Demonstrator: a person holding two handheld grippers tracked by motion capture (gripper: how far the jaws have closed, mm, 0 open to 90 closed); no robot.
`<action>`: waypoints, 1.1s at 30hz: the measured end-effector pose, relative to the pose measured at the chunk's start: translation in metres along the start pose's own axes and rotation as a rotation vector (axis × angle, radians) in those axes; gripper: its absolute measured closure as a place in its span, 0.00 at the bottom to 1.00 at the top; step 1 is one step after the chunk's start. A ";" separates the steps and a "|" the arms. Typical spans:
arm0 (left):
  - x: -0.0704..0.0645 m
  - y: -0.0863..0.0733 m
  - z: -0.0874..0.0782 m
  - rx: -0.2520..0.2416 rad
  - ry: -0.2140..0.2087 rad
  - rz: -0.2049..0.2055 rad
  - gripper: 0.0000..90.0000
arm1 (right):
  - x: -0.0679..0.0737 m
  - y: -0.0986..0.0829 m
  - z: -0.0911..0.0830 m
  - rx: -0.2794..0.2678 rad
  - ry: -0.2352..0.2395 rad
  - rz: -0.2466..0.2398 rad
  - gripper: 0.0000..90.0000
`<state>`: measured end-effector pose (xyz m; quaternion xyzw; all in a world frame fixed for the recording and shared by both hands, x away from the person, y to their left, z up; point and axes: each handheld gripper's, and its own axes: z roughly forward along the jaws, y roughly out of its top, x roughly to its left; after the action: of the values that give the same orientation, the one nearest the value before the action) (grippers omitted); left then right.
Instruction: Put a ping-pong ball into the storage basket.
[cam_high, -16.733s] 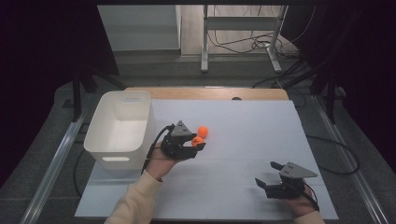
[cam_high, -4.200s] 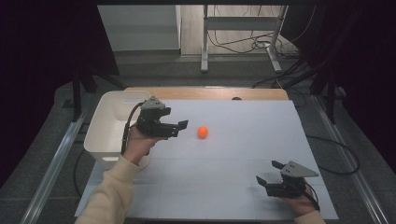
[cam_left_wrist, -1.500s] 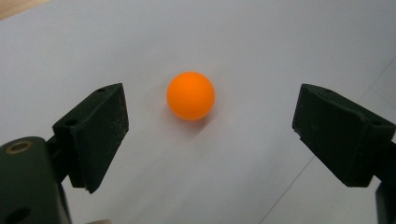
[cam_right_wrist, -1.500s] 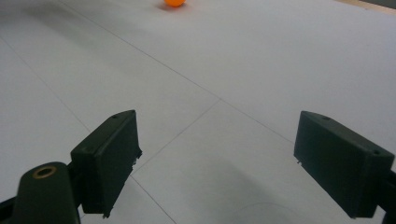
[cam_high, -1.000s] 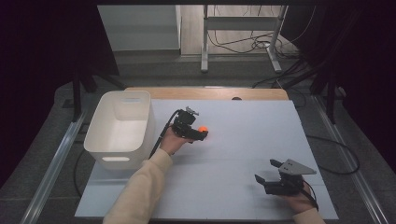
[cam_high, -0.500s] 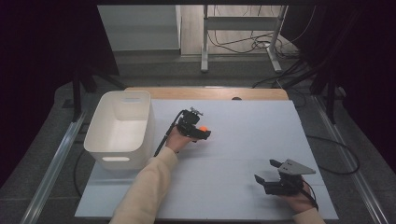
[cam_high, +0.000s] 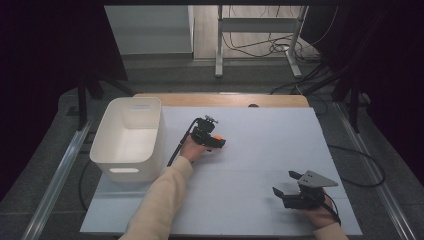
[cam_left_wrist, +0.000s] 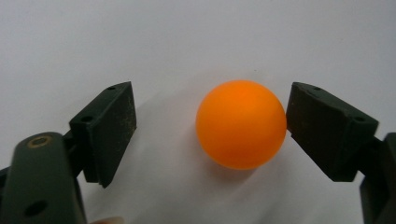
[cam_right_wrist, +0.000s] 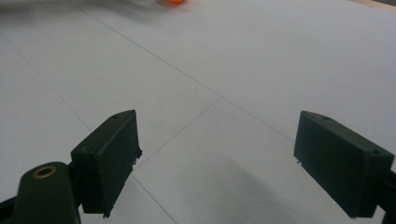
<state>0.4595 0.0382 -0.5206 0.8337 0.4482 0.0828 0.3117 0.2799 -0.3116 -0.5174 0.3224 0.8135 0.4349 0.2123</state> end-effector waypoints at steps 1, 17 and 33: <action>0.000 0.000 0.000 0.003 -0.002 0.005 0.25 | 0.000 0.000 0.000 0.000 0.001 0.000 0.16; -0.008 0.002 -0.016 -0.034 -0.038 0.044 0.56 | 0.000 0.000 0.000 0.002 -0.005 0.001 0.16; -0.015 0.002 -0.034 -0.067 -0.065 0.068 0.55 | 0.000 0.000 -0.001 0.003 -0.009 -0.001 0.16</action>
<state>0.4378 0.0412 -0.4902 0.8399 0.4060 0.0813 0.3510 0.2791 -0.3116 -0.5171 0.3244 0.8133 0.4323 0.2154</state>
